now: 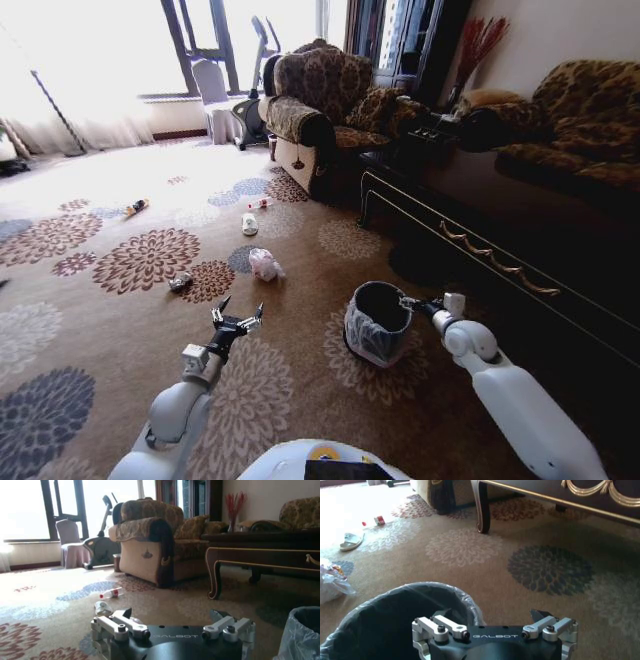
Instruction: Pick up the trash from the ground and place it into the trash bin.
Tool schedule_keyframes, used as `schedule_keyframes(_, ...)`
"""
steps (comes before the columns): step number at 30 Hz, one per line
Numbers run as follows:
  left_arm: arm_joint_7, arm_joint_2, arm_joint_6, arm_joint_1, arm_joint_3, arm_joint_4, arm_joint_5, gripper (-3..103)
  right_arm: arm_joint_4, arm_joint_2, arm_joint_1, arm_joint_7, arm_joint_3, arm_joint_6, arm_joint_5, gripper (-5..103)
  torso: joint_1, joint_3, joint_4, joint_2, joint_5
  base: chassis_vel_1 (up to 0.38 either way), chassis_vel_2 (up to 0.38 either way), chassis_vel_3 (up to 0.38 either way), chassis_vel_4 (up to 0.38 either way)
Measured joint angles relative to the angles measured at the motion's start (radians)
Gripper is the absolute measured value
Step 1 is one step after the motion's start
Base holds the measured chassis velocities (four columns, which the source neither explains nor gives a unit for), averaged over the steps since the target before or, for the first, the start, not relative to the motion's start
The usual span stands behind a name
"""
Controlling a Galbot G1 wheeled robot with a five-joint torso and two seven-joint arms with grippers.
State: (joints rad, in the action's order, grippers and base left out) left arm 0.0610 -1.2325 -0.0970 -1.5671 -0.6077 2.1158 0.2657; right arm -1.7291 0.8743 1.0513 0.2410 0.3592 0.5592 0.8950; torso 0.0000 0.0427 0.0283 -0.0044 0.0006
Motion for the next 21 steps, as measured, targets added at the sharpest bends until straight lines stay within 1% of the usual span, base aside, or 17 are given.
schedule_keyframes(4,0.001,-0.003,-0.002,0.003,0.003,0.0,-0.001,100,0.014,-0.003,-0.009,-0.016,-0.008,0.004,0.035,100,0.0,0.0,0.0,0.0,0.0001,0.0,0.0,0.0,0.0)
schedule_keyframes(9,0.002,-0.006,-0.004,0.004,0.008,-0.003,-0.003,100,0.034,0.003,-0.029,-0.023,-0.035,0.007,0.038,100,0.0,0.0,0.0,0.0,0.0,0.0,0.0,0.0,0.0)
schedule_keyframes(15,0.003,-0.008,-0.008,0.004,0.012,-0.011,-0.003,100,0.118,0.029,-0.088,-0.02,-0.093,0.026,0.037,100,0.0,0.0,0.0002,0.0,0.0001,0.0,0.0,0.0,0.0)
schedule_keyframes(21,0.004,-0.007,-0.012,0.005,0.012,-0.013,-0.002,100,0.173,0.039,-0.125,-0.021,-0.121,0.034,0.047,100,0.0,0.0,0.0001,0.0,0.0,0.0,0.0,0.0,0.0)
